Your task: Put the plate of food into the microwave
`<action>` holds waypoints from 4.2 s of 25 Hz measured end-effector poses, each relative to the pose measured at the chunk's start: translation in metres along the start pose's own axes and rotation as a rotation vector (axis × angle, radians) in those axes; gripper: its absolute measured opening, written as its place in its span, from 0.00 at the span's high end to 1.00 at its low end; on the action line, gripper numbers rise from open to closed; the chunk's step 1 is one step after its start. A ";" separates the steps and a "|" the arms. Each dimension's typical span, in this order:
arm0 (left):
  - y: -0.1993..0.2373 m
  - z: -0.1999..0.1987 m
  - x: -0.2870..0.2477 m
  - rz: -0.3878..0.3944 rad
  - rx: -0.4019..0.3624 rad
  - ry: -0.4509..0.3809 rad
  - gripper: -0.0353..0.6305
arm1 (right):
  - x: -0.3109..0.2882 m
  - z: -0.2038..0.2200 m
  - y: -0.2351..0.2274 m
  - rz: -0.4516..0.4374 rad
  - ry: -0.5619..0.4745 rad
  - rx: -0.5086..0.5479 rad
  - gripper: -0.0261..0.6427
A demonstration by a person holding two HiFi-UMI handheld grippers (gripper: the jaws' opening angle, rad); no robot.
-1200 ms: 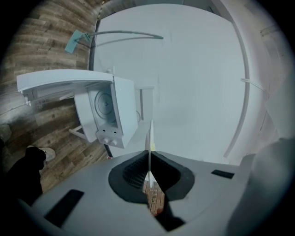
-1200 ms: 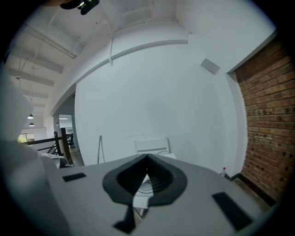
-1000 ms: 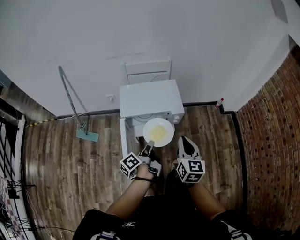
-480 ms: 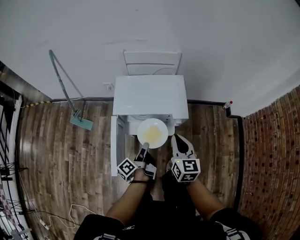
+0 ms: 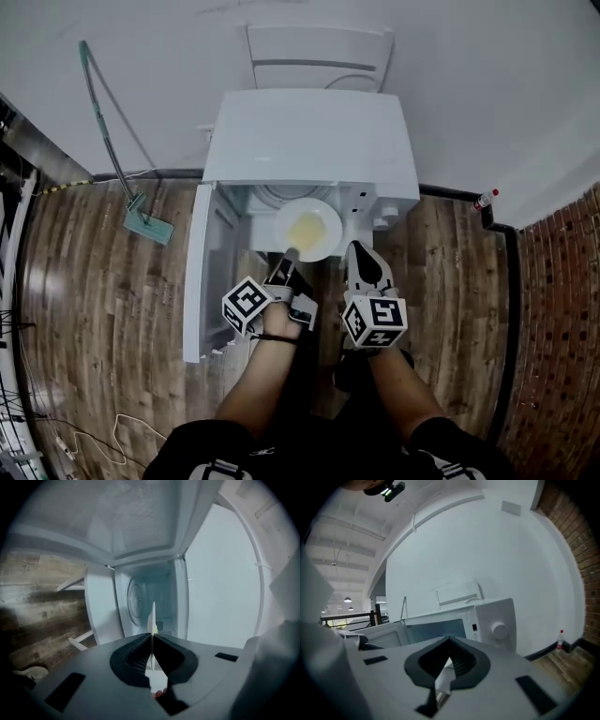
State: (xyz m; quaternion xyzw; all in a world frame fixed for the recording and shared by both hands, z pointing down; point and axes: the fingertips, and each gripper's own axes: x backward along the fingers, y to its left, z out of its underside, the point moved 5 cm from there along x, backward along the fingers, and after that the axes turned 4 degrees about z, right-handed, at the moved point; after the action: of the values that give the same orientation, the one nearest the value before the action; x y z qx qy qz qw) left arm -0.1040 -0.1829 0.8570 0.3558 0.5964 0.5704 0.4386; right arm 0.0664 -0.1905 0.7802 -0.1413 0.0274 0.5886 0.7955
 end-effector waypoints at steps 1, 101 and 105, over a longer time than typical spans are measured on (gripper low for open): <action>0.009 -0.004 -0.009 0.031 0.009 0.000 0.92 | -0.008 0.011 -0.001 -0.003 -0.022 -0.006 0.94; -0.386 0.042 0.010 0.008 -1.310 0.143 0.95 | 0.055 -0.274 0.038 -0.199 -0.041 -0.106 0.94; -0.500 0.047 0.009 0.010 -1.317 0.095 0.95 | 0.080 -0.399 0.036 -0.219 -0.098 -0.057 0.94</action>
State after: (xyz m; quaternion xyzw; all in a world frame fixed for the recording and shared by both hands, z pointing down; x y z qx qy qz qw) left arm -0.0261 -0.2053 0.3616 -0.0093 0.1399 0.8331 0.5351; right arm 0.1062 -0.2096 0.3737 -0.1370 -0.0439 0.5048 0.8512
